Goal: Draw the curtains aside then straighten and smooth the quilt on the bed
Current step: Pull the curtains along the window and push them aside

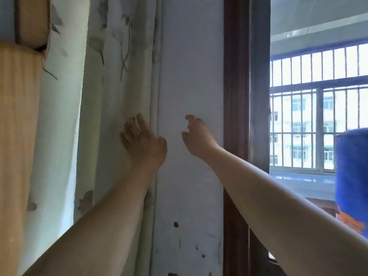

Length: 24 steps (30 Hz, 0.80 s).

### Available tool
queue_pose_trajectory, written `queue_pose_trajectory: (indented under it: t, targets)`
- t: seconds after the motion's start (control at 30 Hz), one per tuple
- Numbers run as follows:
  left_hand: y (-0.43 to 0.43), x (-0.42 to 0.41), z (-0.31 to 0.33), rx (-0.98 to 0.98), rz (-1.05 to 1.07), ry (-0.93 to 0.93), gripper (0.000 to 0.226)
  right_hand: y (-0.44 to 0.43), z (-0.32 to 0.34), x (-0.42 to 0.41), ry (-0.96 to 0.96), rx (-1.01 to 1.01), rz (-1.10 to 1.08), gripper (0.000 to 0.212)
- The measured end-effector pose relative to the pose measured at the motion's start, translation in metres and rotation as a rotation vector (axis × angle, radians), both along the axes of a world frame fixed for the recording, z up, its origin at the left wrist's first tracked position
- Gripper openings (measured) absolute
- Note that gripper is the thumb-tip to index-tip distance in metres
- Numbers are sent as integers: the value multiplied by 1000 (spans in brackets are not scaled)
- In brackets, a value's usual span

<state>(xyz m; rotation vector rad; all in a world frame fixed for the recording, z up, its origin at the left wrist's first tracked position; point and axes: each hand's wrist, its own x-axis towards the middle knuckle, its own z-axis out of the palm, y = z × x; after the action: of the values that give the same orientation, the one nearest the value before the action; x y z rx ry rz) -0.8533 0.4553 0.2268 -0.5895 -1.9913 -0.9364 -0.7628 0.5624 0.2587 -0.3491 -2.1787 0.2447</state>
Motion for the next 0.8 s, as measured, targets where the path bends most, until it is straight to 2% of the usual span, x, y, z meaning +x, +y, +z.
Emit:
queue_pose_trajectory:
  t: [0.13,0.43,0.6,0.8]
  targets:
    - [24,28,4,-17,-49,32,84,18,6,33,47,55,-79,48]
    - [59,74,6,-24,-131,13,86,38,5,96,134,18,-142,47]
    - [91,117,0,-19,-238,6,84,58,-6,146,181,-9,-170,37]
    - [137,186,-12,-24,-381,-47,81,91,-24,227,143,80,-314,46]
